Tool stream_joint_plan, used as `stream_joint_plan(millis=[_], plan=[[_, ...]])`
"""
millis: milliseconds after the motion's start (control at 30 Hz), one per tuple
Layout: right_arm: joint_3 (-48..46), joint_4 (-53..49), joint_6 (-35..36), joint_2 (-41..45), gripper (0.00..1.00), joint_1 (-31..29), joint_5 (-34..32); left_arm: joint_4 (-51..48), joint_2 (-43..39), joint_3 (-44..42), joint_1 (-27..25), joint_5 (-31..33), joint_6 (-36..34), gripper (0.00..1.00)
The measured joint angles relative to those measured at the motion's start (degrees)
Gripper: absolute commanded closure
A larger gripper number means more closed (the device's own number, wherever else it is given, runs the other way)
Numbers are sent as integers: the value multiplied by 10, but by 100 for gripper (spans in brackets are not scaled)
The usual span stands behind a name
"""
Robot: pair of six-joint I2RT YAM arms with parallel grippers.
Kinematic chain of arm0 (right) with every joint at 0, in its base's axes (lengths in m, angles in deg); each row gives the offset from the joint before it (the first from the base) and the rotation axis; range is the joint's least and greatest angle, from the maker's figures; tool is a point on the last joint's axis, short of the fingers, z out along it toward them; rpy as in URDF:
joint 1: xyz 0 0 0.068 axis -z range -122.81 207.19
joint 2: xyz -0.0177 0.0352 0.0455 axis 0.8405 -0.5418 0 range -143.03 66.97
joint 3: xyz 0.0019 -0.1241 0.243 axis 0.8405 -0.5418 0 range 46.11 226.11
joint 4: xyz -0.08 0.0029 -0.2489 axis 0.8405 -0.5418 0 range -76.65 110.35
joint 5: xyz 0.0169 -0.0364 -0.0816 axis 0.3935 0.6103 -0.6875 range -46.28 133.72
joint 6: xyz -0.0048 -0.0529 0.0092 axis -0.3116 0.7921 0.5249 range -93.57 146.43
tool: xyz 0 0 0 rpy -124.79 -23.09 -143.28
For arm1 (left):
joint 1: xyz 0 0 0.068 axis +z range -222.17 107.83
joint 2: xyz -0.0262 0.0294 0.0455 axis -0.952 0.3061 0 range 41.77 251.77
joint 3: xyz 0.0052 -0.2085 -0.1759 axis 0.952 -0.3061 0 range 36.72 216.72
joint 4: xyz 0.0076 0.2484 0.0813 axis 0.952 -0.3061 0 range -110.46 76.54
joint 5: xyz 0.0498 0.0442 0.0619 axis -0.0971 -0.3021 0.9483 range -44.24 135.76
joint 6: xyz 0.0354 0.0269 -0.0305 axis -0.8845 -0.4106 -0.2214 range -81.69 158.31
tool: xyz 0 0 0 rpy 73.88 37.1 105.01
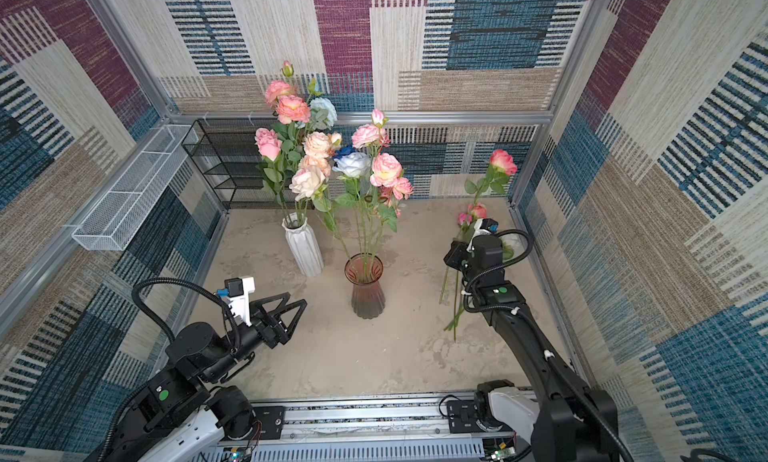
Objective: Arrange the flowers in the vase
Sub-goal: 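Lift the pink rose upright with the right gripper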
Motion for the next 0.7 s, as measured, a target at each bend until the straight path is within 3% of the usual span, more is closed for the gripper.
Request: stream_joint_plan(millis=[333,567,700], plan=[[-36,68,1,221,100,-28,141,11,44,64,0,-50,-1,11],[-7,87,10,248,100,-55,259,45,114,138,0,-127,-4,12],[21,76,28,246,100,-104,297,75,162,180,0,-182,-5,17]])
